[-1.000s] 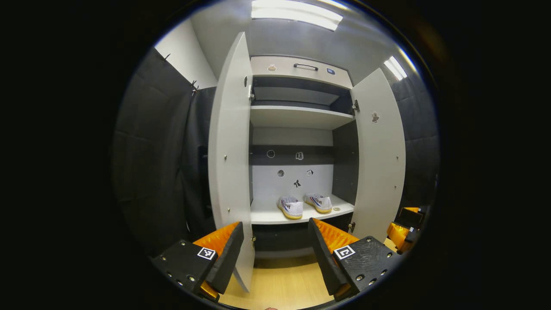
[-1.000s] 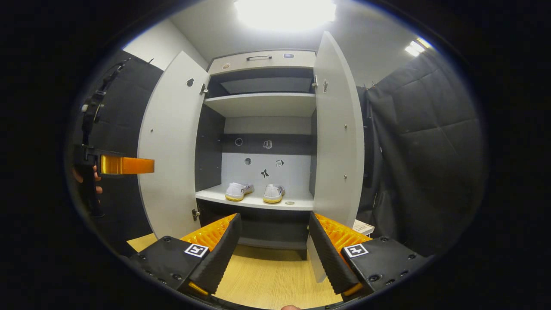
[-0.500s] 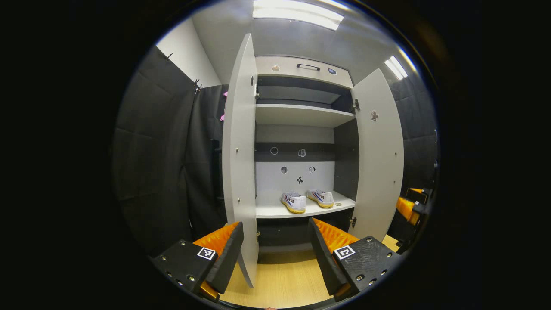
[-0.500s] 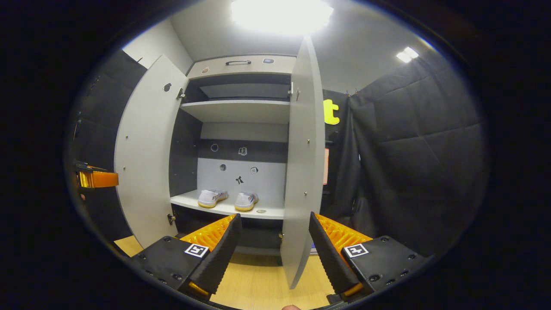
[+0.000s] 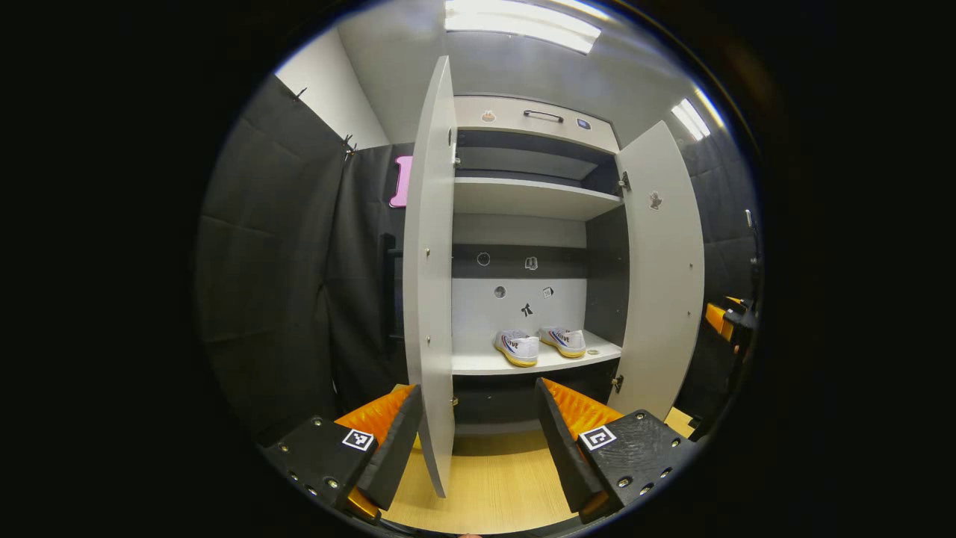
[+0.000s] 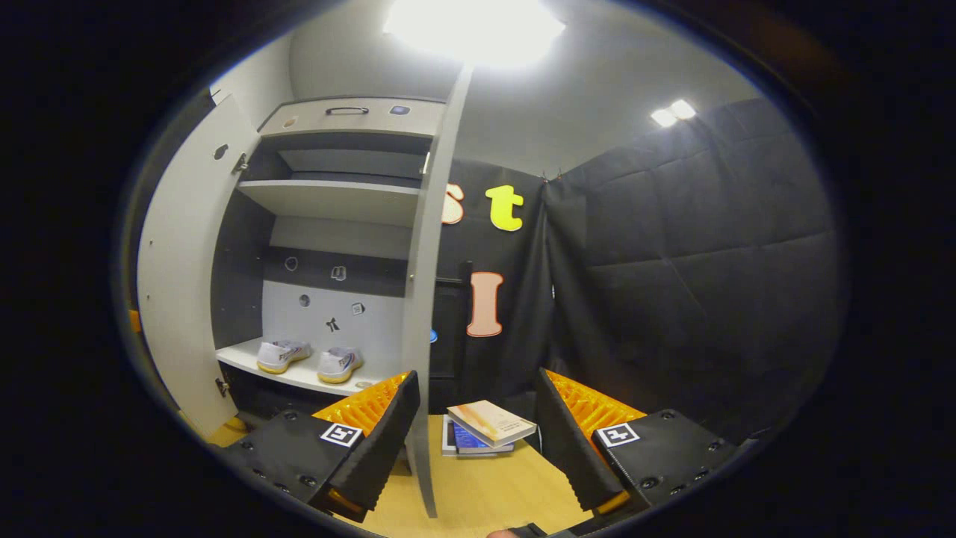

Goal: Grab one shoe with the right hand and put it into the shoe cabinet, grab the other shoe with the left hand and put it into the shoe cabinet; then close the right door with the right hand and the left door with the left hand.

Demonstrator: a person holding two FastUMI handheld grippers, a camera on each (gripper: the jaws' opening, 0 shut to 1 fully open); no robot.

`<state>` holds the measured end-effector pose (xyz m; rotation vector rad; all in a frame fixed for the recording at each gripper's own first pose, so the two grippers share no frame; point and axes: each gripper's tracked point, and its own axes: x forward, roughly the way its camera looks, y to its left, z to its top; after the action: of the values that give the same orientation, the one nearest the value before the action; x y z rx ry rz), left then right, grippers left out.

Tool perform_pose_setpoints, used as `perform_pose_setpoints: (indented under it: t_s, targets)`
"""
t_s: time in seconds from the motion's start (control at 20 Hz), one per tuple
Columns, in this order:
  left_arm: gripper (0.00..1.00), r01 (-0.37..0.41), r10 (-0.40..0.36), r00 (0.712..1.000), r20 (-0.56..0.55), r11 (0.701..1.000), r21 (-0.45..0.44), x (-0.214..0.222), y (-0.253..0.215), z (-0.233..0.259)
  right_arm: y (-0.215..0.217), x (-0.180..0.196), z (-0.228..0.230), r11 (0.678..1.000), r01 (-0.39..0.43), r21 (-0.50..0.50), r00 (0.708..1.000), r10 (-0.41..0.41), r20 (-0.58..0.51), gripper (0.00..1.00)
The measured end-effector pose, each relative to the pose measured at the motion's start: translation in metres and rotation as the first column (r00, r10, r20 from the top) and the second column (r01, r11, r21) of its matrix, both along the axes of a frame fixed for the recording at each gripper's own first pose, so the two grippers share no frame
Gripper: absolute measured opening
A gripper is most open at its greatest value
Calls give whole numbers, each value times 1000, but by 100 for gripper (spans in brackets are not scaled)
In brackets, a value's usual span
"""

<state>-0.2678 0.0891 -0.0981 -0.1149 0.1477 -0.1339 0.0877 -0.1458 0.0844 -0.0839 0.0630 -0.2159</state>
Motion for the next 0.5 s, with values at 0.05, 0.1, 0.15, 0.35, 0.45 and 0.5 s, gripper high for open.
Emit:
perform_pose_setpoints:
  t_s: [0.05, 0.1, 0.15, 0.35, 0.45, 0.5]
  targets:
    - [80, -4, 4, 1000, -4, 1000, -1, -1, 1, -1, -10, 5, 2, 999, 32, -5, 999, -32, 5, 96]
    - [80, -8, 8, 1000, -6, 1000, -1, -1, 3, -2, -17, 9, 5, 998, 58, -9, 998, -57, 9, 96]
    - [80, -14, 14, 1000, -8, 1000, 0, -1, 5, -3, -23, 14, 6, 997, 81, -15, 997, -81, 14, 96]
    - [80, -38, 37, 999, -16, 999, -11, -2, 13, -6, -40, 30, 14, 986, 158, -52, 986, -156, 55, 96]
    - [80, -51, 50, 999, -20, 999, -11, -5, 18, -8, -42, 37, 11, 982, 180, -58, 983, -176, 55, 96]
    - [80, -56, 55, 998, -21, 998, -9, -5, 20, -8, -43, 40, 10, 981, 188, -54, 981, -185, 52, 96]
